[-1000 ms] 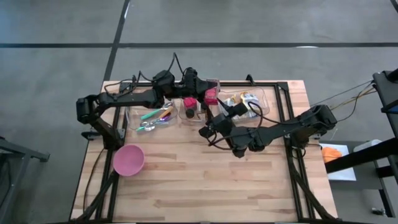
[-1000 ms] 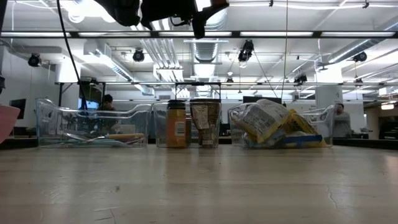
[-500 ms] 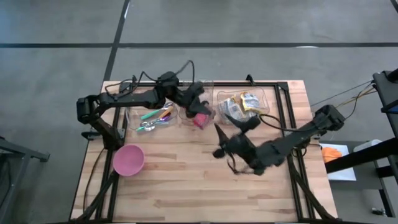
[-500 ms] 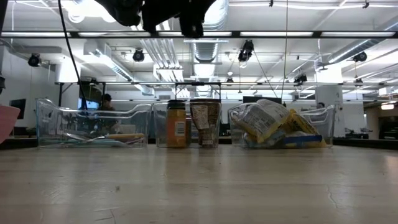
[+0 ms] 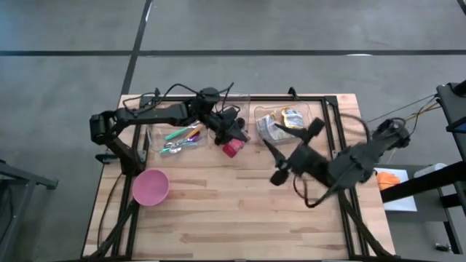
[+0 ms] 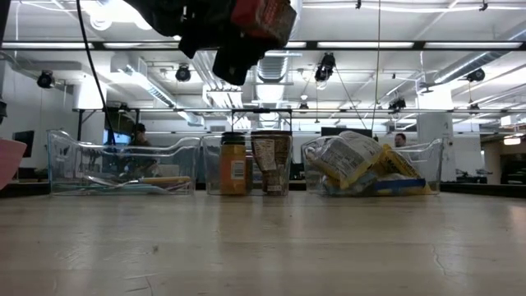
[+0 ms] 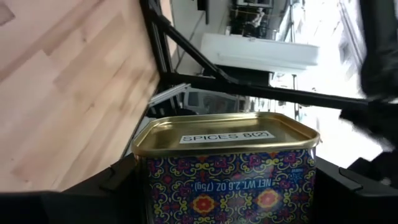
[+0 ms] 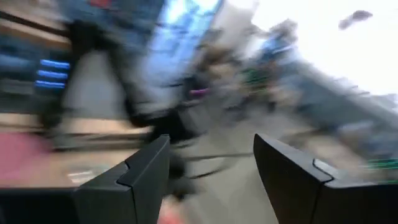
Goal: Pick & Place Food Item
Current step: Put the red seasoning can into the middle transparent bin
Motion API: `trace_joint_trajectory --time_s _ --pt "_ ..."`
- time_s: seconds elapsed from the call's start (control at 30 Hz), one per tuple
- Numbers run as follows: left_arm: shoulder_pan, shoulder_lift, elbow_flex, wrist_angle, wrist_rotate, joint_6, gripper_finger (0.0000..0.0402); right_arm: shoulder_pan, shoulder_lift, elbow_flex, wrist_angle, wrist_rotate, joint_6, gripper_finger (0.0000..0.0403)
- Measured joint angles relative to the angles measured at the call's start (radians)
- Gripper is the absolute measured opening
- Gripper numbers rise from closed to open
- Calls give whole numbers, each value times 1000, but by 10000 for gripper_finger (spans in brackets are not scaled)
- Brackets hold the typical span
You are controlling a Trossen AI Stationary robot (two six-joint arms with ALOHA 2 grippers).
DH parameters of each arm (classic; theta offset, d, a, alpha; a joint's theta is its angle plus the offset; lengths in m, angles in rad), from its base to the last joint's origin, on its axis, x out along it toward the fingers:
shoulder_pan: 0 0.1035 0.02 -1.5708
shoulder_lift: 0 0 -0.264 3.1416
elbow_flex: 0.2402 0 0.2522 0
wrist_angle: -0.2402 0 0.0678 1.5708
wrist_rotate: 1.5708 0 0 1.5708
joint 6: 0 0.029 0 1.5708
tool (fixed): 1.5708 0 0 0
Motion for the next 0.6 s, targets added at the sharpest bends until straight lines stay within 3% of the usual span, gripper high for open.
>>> trace_joint_trajectory --time_s 0.1,0.2,0.3,0.6 --pt "-1 0 0 -1 1 10 295 -47 -23 110 -450 -265 483 229" --pt "-5 0 5 -2 1 10 295 -100 -17 181 -698 -482 697 229" --pt "-10 0 6 7 12 -26 295 -143 4 205 -707 -643 621 228" --pt "-11 0 6 -11 75 -81 295 -267 67 225 -694 -945 335 228"
